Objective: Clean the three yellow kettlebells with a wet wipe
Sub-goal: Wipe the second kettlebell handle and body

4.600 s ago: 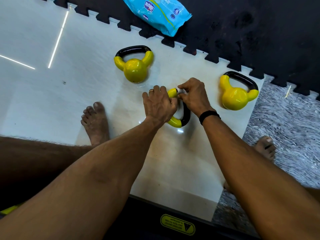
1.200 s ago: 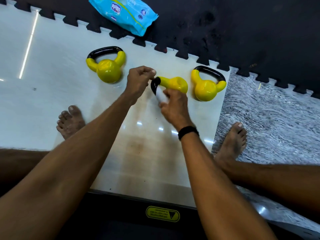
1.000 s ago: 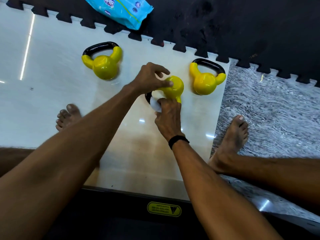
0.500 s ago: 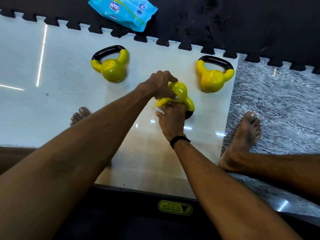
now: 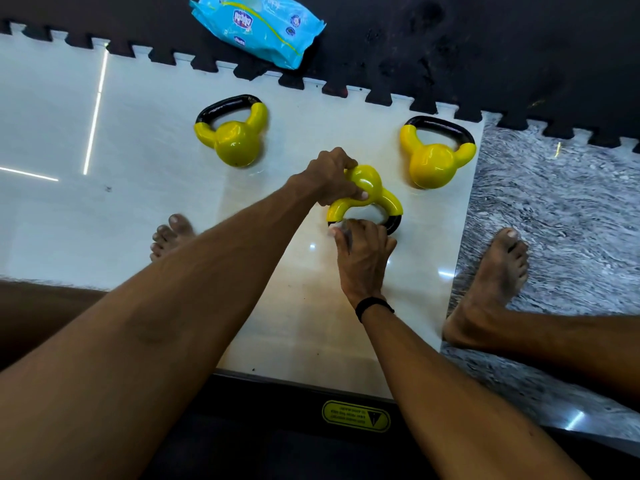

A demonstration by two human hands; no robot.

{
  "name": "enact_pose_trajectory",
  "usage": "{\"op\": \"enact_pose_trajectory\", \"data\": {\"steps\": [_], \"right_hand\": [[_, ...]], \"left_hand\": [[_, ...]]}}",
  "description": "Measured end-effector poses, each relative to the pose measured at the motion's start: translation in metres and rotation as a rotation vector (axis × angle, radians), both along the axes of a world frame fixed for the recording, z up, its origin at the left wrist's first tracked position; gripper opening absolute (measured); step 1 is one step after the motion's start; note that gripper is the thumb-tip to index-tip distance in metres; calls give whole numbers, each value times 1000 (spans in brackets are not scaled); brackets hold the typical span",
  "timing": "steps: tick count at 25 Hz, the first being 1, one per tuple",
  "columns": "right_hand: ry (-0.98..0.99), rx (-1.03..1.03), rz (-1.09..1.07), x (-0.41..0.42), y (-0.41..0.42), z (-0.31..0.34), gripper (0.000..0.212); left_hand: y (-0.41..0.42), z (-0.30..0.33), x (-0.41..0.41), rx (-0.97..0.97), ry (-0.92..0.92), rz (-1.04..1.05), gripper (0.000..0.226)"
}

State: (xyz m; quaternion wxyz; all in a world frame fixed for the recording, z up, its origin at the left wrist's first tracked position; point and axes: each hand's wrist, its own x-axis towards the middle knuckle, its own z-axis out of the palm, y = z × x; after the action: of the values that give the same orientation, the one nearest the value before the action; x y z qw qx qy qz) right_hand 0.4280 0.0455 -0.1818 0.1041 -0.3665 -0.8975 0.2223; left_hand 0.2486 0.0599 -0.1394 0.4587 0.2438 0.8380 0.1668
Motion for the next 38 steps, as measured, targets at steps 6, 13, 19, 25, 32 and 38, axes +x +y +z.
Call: {"op": "enact_pose_trajectory", "data": {"steps": [6,13,19,25,32,38], "right_hand": [[-15,17,154,2,2,-15,28],[-108,143,74,-1,-3,-16,26],[-80,-5,-47,-9,-15,-13,31],[-156,85,-67,-22,-15,1,21],[-241,74,-123,-36,-19,15,15],[-219,225,258,-15,11,11,17]], "left_hand": [[12,9,20,-78,154,-255,59],[-1,-6,41,83,676,-527,84],[5,-13,55,127,718,-554,55],[22,-4,37,-25,451,-457,65],[26,-5,40,-37,428,-409,64],[32,3,36,-85,345,-411,60]]}}
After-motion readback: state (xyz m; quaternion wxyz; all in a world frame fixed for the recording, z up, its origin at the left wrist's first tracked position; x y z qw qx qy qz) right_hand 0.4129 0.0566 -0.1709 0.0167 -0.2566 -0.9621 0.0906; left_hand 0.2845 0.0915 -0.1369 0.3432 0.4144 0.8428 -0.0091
